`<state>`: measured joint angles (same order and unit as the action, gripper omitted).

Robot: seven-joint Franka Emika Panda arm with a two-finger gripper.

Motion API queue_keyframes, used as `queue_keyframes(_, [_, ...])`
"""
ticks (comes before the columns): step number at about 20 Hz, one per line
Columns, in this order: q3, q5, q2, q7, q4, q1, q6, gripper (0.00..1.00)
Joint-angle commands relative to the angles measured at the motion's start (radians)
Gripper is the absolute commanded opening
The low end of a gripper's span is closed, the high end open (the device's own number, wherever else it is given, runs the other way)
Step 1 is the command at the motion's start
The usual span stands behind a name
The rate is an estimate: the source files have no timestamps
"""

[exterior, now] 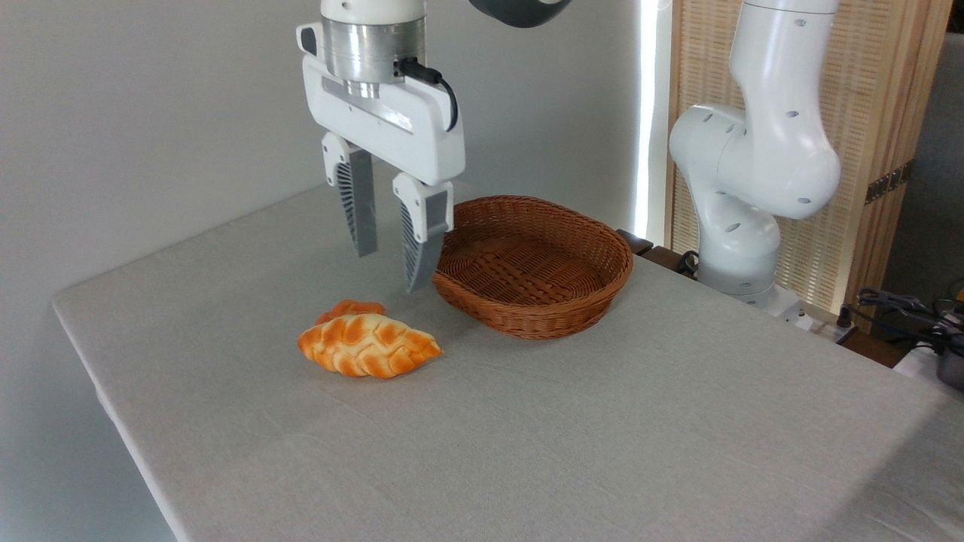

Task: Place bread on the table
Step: 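Open the gripper and raise it away from the braided roll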

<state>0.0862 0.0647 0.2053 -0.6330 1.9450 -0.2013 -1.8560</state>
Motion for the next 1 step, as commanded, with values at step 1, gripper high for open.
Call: queue_keyframes(1, [0.006,-0.029,-0.023,0.021,-0.03,-0.004,0.037,1.0])
